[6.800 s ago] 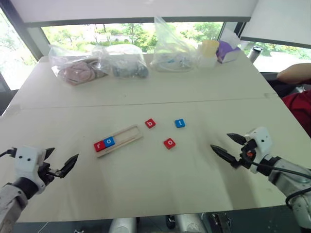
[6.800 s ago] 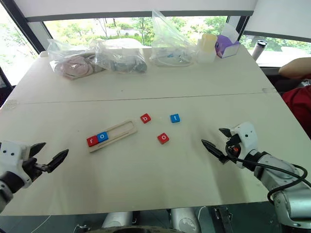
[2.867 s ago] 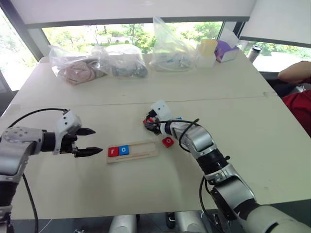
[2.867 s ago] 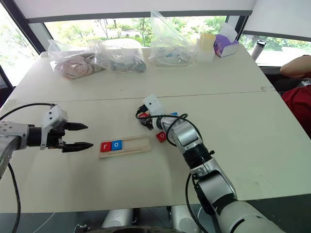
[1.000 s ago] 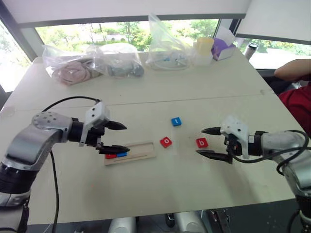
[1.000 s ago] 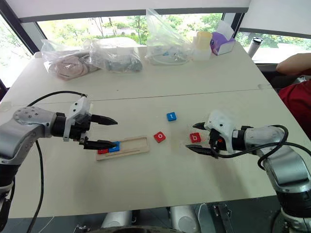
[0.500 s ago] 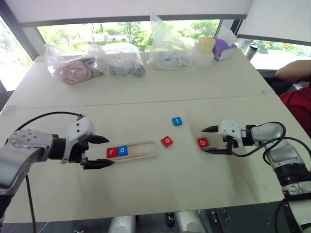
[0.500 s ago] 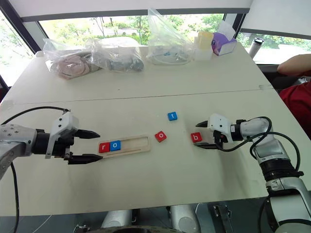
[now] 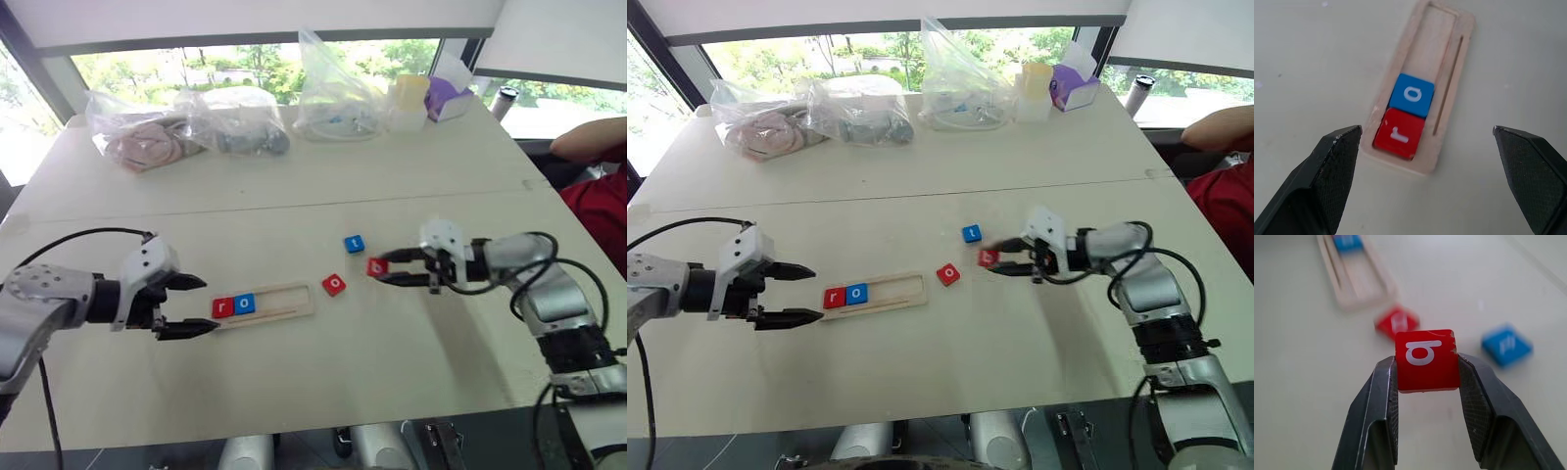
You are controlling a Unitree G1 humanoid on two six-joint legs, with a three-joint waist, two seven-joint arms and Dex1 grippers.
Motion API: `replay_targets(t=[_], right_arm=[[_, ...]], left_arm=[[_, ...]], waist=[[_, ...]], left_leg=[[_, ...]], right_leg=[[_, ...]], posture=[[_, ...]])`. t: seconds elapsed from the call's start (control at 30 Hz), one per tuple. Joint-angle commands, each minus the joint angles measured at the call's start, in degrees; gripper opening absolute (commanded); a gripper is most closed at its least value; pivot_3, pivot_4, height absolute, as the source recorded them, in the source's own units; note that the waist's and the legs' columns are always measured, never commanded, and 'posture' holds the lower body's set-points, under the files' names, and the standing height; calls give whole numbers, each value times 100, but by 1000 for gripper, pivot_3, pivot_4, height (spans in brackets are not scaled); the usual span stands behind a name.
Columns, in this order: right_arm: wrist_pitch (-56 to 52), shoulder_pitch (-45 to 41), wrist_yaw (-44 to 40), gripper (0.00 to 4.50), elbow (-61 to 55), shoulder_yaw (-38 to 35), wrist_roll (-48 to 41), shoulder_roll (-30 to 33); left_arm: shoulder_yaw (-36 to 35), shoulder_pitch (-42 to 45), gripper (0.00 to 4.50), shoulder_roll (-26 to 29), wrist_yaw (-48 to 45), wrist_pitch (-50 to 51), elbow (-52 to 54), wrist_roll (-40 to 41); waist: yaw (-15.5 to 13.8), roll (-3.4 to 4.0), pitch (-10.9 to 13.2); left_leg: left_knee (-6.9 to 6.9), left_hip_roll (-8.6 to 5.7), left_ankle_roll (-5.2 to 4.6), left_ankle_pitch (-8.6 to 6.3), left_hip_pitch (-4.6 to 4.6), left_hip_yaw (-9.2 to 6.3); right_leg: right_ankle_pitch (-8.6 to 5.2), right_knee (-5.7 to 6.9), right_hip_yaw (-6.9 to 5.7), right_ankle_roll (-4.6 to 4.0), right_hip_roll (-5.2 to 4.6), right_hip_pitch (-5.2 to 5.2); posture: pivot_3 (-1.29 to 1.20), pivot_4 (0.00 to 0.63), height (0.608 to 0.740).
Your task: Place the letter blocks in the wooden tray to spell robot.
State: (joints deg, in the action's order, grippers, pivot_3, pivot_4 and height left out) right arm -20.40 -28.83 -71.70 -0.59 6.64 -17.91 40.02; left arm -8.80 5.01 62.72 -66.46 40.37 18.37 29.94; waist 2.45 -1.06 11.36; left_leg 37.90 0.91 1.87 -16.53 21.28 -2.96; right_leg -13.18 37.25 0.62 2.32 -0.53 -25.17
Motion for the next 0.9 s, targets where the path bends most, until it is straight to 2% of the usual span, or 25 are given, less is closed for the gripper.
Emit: replay_targets(t=[0.03, 0.1, 0.23, 0.4, 0.57, 0.9], right_arm=[[-556, -473, 471, 1134, -619, 583, 252, -403], [-777, -707, 689, 1134, -649, 903, 448, -658], [-952, -1061, 840, 1134, -492, 1645, 703, -1352], [-988, -1255, 1066, 1134, -104, 2174, 1122, -1780], [-1064, -1440, 1183, 1134, 292, 2316, 1262, -2141], [-769, -1518, 1100, 1134, 698, 2519, 1478, -2461]], left_arm=[[-534, -434, 4500, 396, -257, -194, 40, -142], [-764, -795, 4500, 574, -425, -246, 103, -173], [-1327, -1228, 4500, 522, -383, -54, 322, -11], [-1366, -1337, 4500, 240, -29, 129, 635, 70], [-1393, -1443, 4500, 67, 178, 278, 886, 144], [-1476, -1476, 4500, 84, 241, 332, 883, 200]], waist=[[23, -2, 0], [14, -1, 0], [-19, -1, 0], [-44, -2, 0], [-2, -3, -1], [10, -3, -1]], left_leg=[[0, 1, 0, 0, 1, -1], [-3, 2, 0, 0, 3, 8], [-6, 0, 0, 0, 15, 11], [-2, -2, 1, 0, 14, 12], [-1, -4, 1, 0, 13, 20], [-2, 2, 1, 0, 10, 15]], right_leg=[[-5, -1, -1, -8, 0, 0], [-5, -4, 4, -9, -2, -8], [-5, -6, 4, -9, -6, -18], [-3, -11, 4, -11, -15, -11], [2, -10, 10, -12, -13, -14], [3, -4, 9, -11, -5, -16]], posture=[[0, 150, 740], [0, 150, 740], [0, 150, 740], [0, 150, 740], [0, 150, 740], [0, 150, 740]])
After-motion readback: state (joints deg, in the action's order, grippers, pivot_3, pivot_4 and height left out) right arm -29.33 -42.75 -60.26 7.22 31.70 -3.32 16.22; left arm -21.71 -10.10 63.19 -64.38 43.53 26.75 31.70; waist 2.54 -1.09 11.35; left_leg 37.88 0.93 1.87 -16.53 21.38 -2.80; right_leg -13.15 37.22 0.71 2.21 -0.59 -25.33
